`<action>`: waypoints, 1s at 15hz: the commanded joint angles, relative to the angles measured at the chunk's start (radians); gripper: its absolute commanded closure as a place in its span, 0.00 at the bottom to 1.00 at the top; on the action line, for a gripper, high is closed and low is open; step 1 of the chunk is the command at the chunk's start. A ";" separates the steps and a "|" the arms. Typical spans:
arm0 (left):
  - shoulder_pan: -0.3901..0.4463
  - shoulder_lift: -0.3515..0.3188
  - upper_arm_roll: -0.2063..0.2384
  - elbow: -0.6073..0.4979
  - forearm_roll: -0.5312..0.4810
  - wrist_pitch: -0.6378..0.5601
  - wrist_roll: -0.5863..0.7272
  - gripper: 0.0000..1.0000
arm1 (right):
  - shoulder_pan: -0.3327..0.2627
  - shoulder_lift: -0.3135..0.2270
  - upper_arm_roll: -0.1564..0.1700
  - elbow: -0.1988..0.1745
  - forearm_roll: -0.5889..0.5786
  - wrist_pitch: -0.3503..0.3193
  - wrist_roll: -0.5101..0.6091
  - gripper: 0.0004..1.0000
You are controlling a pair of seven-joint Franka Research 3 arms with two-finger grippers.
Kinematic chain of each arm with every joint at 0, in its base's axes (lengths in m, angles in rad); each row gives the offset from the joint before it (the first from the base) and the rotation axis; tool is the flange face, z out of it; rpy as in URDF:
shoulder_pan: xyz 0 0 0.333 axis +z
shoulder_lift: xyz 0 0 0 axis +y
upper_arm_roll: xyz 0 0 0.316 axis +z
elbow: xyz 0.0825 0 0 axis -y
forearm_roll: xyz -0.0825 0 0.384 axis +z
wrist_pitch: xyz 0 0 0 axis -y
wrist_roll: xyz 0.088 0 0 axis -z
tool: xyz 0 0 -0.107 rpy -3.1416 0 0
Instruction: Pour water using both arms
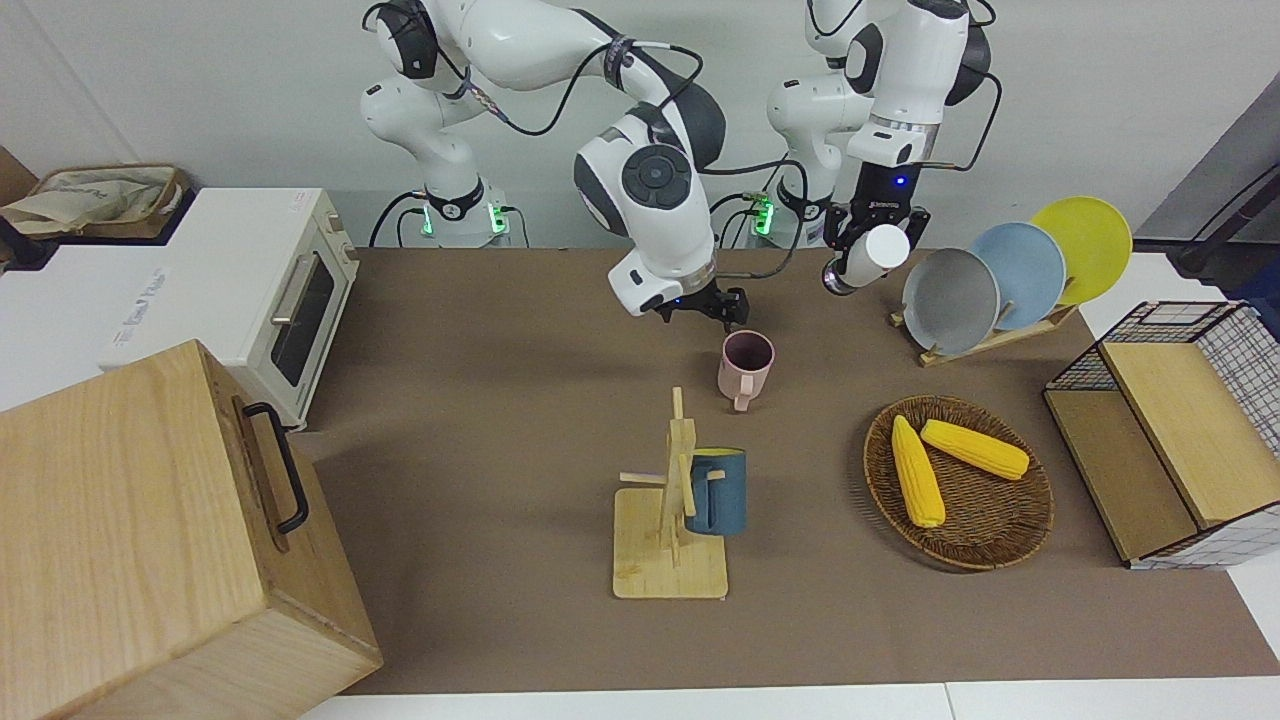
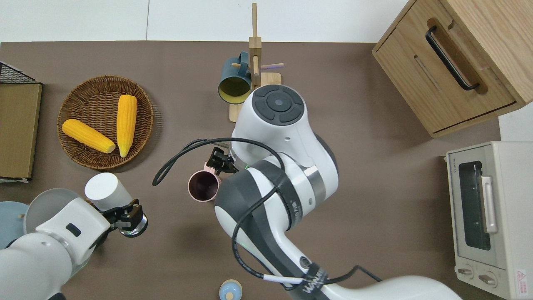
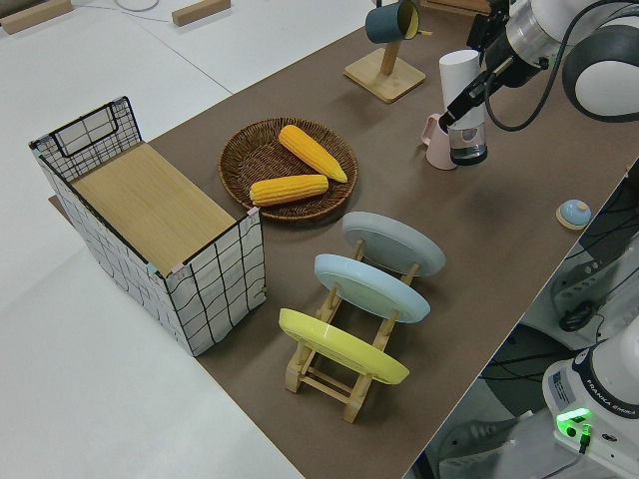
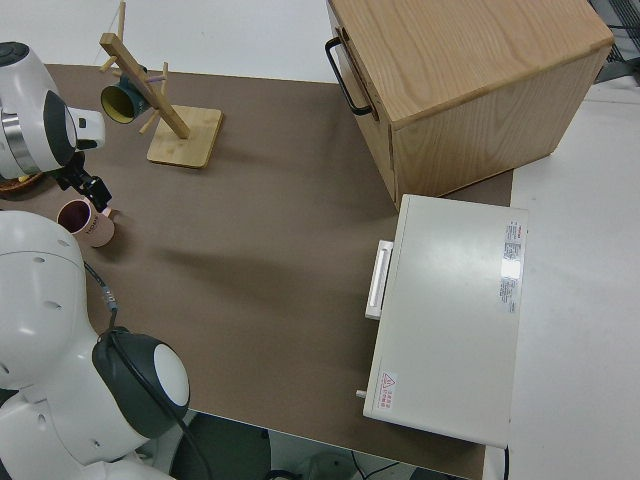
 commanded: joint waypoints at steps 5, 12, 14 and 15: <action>-0.130 -0.054 0.020 -0.051 -0.089 -0.001 0.003 1.00 | -0.168 -0.177 0.010 -0.027 -0.085 -0.228 -0.161 0.01; -0.183 -0.048 0.006 -0.078 -0.132 0.015 -0.006 1.00 | -0.343 -0.275 0.011 -0.075 -0.234 -0.296 -0.489 0.01; -0.190 -0.034 -0.012 -0.078 -0.152 0.036 -0.006 1.00 | -0.401 -0.334 0.011 -0.116 -0.241 -0.296 -0.578 0.01; -0.190 -0.022 -0.018 -0.078 -0.153 0.044 -0.006 1.00 | -0.429 -0.357 0.011 -0.139 -0.244 -0.296 -0.606 0.01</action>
